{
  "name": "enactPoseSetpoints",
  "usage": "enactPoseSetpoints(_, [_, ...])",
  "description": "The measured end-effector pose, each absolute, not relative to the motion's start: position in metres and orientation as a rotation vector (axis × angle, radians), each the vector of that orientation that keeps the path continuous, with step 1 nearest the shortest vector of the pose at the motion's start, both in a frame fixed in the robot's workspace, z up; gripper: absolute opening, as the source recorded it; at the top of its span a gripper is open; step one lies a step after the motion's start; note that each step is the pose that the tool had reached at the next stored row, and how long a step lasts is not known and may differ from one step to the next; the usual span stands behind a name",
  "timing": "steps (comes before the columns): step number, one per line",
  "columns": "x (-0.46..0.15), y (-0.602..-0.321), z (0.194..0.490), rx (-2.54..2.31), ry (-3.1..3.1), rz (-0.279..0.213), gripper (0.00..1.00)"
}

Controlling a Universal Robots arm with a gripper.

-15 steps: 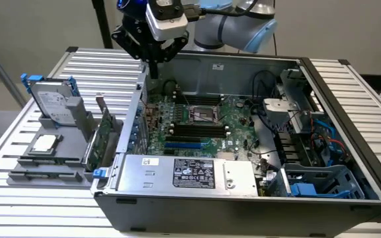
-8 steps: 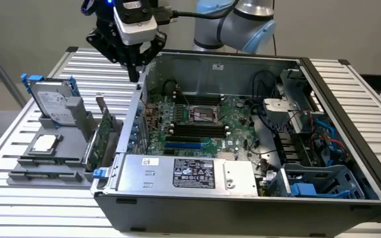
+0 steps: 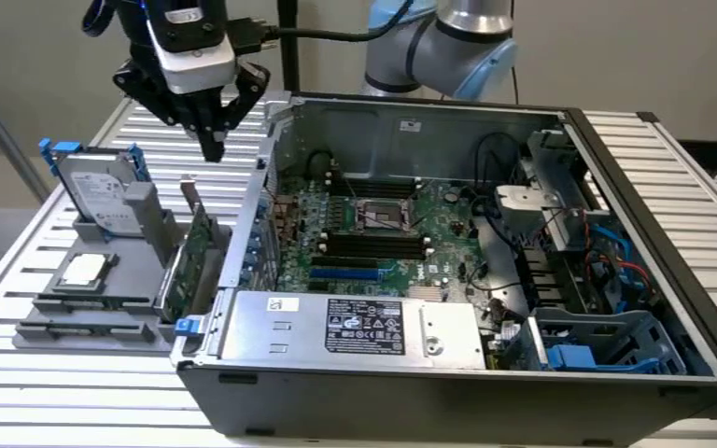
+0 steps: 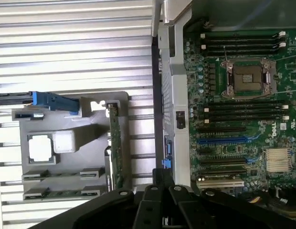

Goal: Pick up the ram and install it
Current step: 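Reach for the ram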

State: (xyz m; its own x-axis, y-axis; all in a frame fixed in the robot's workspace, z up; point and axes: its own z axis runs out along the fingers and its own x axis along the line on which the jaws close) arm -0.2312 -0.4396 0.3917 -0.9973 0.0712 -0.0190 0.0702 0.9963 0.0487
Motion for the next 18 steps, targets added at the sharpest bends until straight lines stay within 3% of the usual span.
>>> enactPoseSetpoints(18, [-0.304, -0.465, 0.387, 0.11, 3.118, 0.074, 0.0])
